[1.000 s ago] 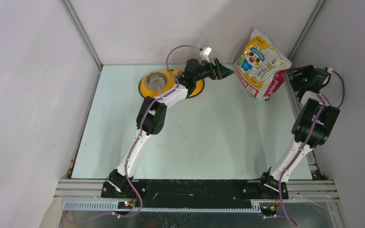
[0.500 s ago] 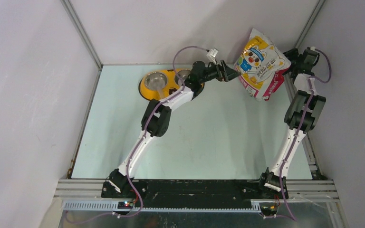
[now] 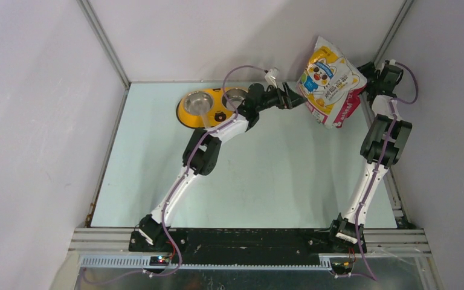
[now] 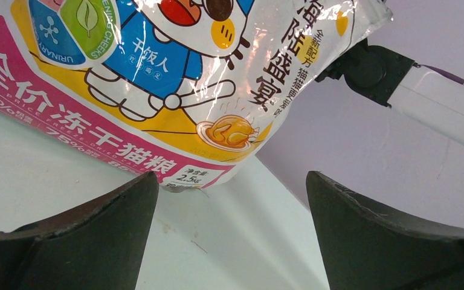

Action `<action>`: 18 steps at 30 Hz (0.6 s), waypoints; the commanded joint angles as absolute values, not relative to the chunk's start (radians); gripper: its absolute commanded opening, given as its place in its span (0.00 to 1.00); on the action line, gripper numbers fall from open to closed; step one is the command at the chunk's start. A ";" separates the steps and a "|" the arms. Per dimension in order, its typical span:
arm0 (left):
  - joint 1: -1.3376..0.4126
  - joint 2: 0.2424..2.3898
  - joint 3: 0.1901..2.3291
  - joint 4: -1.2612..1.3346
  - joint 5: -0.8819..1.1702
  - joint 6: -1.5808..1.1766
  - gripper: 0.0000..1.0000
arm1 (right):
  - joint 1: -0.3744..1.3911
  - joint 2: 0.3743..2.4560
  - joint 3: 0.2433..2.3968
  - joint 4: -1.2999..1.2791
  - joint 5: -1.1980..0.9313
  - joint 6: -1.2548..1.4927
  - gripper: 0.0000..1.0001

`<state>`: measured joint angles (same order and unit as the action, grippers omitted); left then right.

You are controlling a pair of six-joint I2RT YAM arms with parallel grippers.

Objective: Serve the pet food
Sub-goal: Move the pet food bag to the center of the board.

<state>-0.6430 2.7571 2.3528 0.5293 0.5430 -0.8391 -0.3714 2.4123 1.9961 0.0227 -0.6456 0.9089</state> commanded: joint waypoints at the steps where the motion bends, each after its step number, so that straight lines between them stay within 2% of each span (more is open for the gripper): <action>1: -0.652 2.758 2.393 0.545 0.517 -0.864 0.98 | -0.271 2.398 1.912 -0.034 -0.806 0.889 0.62; 9: -0.663 2.750 2.387 0.506 0.499 -0.853 0.94 | -0.237 2.334 1.746 -0.010 -0.899 0.882 0.63; 18: -0.683 2.749 2.384 0.461 0.478 -0.835 0.91 | -0.187 2.334 1.725 -0.055 -1.001 0.839 0.63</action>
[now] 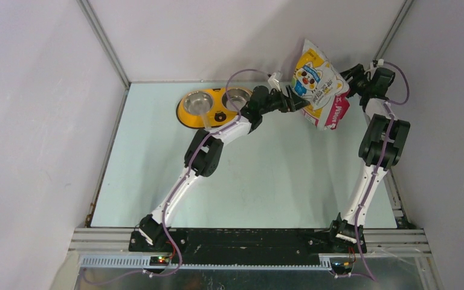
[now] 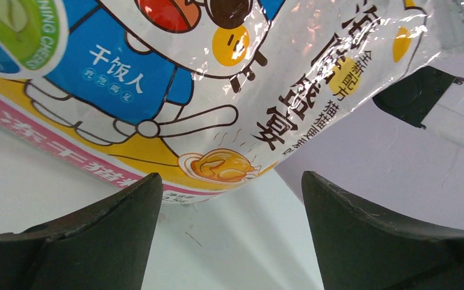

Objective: Serve the pet food
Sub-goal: Move the pet food bag to the center of the board.

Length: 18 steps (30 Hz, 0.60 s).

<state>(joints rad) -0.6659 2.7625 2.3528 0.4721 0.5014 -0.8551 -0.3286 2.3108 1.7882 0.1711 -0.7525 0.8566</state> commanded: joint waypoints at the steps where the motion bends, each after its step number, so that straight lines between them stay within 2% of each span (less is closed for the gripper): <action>1: -0.683 2.749 2.386 0.453 0.469 -0.833 0.91 | -0.185 2.333 1.721 -0.058 -1.006 0.836 0.63; 11: -0.706 2.767 2.407 0.458 0.440 -0.821 0.90 | -0.137 2.368 1.720 -0.141 -1.108 0.752 0.63; 14: -0.710 2.762 2.405 0.464 0.459 -0.809 0.89 | -0.124 2.358 1.711 -0.188 -1.136 0.694 0.55; 18: -0.711 2.740 2.407 0.455 0.476 -0.800 0.88 | -0.131 2.327 1.686 -0.207 -1.134 0.664 0.53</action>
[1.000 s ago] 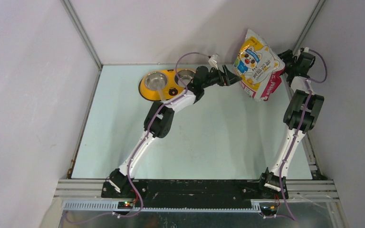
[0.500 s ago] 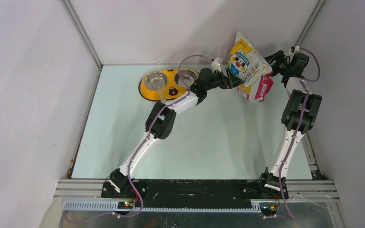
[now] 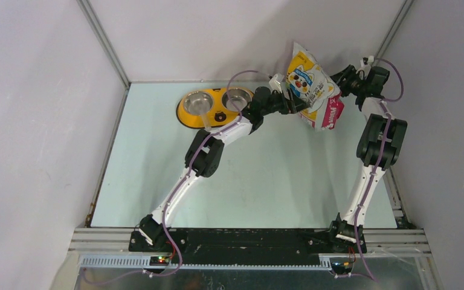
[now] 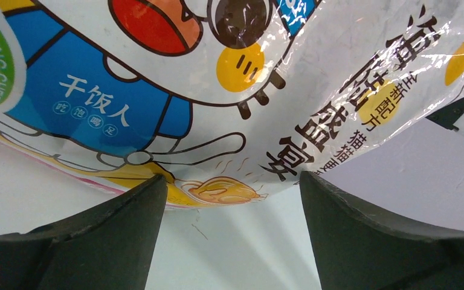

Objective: Serve the pet food
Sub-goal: Move the pet food bag to the center of the board.

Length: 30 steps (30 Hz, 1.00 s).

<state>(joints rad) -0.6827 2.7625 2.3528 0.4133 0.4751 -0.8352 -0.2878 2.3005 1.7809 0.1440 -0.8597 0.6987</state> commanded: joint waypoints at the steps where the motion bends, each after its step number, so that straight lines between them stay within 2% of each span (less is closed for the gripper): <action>1: -0.711 2.729 2.411 0.456 0.479 -0.798 0.88 | -0.131 2.322 1.684 -0.222 -1.132 0.633 0.55; 5: -0.714 2.701 2.416 0.453 0.493 -0.782 0.88 | -0.118 2.315 1.682 -0.305 -1.170 0.576 0.59; 19: -0.757 2.647 2.383 0.401 0.560 -0.754 0.76 | -0.095 2.303 1.681 -0.584 -1.284 0.320 0.61; 22: -0.762 2.647 2.389 0.395 0.552 -0.737 0.80 | -0.110 2.300 1.684 -0.591 -1.263 0.312 0.62; 25: -0.758 2.653 2.416 0.385 0.529 -0.701 0.84 | -0.155 2.307 1.688 -0.479 -1.184 0.382 0.63; 30: -0.746 2.661 2.439 0.407 0.518 -0.692 0.88 | -0.213 2.419 1.845 -0.424 -1.116 0.515 0.65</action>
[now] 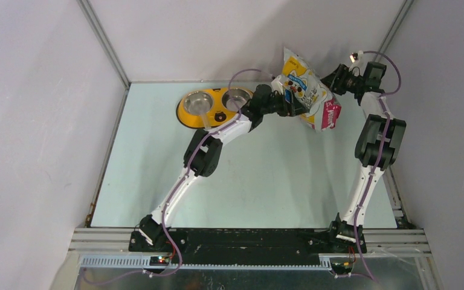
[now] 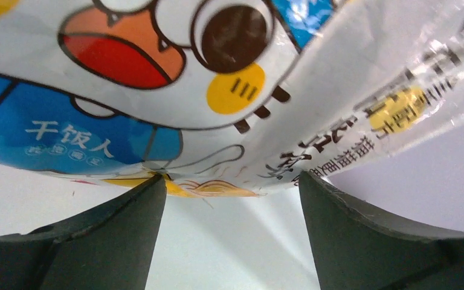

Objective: Serve the pet food
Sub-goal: Move the pet food bag to the center of the board.

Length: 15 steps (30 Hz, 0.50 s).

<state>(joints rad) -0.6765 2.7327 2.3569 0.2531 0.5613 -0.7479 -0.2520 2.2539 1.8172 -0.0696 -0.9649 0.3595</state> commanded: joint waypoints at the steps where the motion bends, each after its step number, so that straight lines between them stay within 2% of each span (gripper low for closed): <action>1: -0.744 2.662 2.440 0.417 0.518 -0.690 0.88 | -0.217 2.438 1.875 -0.438 -1.108 0.511 0.65; 6: -0.729 2.667 2.444 0.459 0.530 -0.681 0.90 | -0.194 2.585 2.163 -0.643 -1.075 0.466 0.66; 9: -0.721 2.669 2.443 0.474 0.548 -0.685 0.91 | -0.174 2.634 2.208 -0.621 -1.118 0.568 0.66; 12: -0.709 2.668 2.443 0.479 0.560 -0.680 0.92 | -0.156 2.672 2.213 -0.537 -1.177 0.666 0.77; 15: -0.696 2.667 2.446 0.476 0.562 -0.663 0.92 | -0.144 2.685 2.214 -0.486 -1.178 0.737 0.80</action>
<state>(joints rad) -0.7002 2.7327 2.3791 0.3634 0.5423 -0.7048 -0.2886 2.5423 2.2730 -0.3210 -1.0775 0.5781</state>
